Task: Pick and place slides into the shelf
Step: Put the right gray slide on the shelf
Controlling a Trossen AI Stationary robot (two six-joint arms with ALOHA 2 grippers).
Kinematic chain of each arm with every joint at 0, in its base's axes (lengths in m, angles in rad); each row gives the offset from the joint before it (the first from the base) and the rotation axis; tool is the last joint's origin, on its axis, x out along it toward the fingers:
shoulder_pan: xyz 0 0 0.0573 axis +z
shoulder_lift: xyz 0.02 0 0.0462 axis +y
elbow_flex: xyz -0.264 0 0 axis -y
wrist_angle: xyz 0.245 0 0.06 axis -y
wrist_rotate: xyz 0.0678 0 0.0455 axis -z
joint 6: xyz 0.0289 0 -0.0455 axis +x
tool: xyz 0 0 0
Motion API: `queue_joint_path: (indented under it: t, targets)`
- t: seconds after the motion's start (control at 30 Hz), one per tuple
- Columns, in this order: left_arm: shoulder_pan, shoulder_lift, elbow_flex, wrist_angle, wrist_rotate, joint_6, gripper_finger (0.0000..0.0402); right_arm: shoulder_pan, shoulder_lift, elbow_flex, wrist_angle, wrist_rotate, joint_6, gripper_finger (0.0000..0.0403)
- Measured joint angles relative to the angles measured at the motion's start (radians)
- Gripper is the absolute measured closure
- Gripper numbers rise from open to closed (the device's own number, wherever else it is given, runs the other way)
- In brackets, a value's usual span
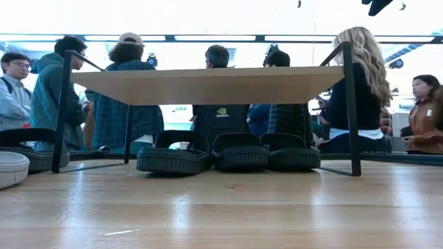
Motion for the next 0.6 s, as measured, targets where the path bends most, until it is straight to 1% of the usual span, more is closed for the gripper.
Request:
queue_joint_path:
  t: [0.1, 0.2, 0.4, 0.6]
  targets:
    - [-0.027, 0.085, 0.023, 0.095, 0.017, 0.012, 0.0254, 0.024, 0.006, -0.002, 0.0, -0.032, -0.002, 0.0191]
    - [-0.048, 0.179, 0.057, 0.111, 0.018, 0.028, 0.0238, 0.056, 0.007, -0.009, 0.0, -0.037, 0.005, 0.0173]
    - [-0.078, 0.332, 0.115, 0.11, -0.003, 0.026, 0.0235, 0.103, 0.007, -0.012, -0.039, -0.039, 0.04, 0.0152]
    - [-0.075, 0.42, 0.138, 0.081, -0.068, 0.023, 0.0235, 0.114, 0.006, -0.013, -0.053, -0.037, 0.05, 0.014]
